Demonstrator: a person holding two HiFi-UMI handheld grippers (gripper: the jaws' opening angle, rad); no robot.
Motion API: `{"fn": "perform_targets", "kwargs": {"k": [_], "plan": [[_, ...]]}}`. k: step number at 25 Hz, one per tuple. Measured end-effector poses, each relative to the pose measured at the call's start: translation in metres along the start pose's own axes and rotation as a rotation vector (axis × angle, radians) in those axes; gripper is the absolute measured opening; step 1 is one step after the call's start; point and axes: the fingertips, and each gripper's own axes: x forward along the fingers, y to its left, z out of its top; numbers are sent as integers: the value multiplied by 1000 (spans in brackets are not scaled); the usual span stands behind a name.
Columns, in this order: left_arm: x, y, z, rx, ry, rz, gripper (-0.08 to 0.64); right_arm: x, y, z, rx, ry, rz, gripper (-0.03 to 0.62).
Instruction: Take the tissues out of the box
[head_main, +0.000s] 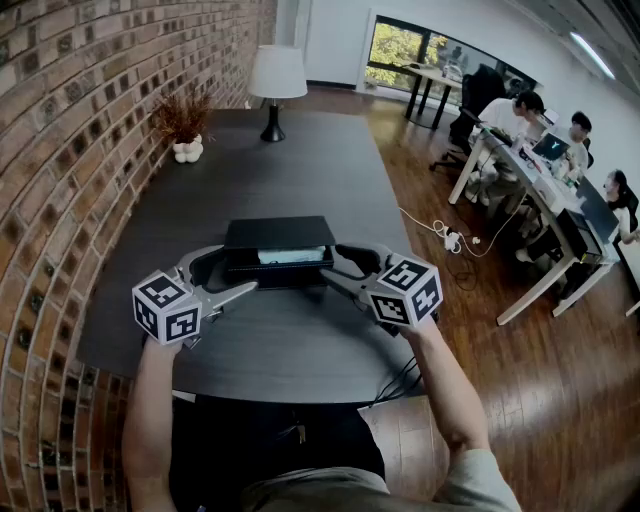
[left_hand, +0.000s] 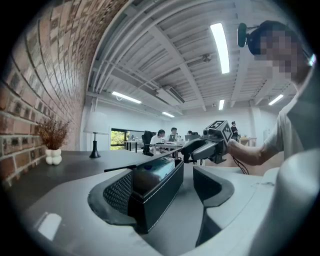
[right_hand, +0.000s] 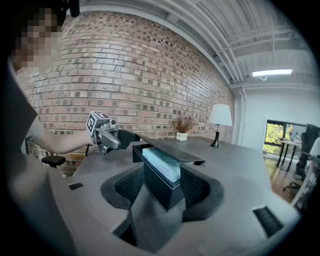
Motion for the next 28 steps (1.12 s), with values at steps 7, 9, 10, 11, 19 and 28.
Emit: {"fn": "perform_targets", "kwargs": {"k": [7, 9, 10, 11, 19, 28], "plan": [[-4, -8, 5, 28, 25, -28, 368, -2, 2, -16, -19, -73, -59, 230], [-3, -3, 17, 30, 2, -27, 368, -3, -7, -13, -8, -171, -89, 230], [-2, 0, 23, 31, -7, -25, 368, -3, -11, -12, 3, -209, -99, 230], [0, 4, 30, 30, -17, -21, 368, -3, -15, -10, 9, -240, -110, 230], [33, 43, 65, -55, -76, 4, 368, 7, -16, -14, -3, -307, -152, 230], [71, 105, 68, -261, -66, 49, 368, 19, -7, -22, -37, -274, -138, 230]]}}
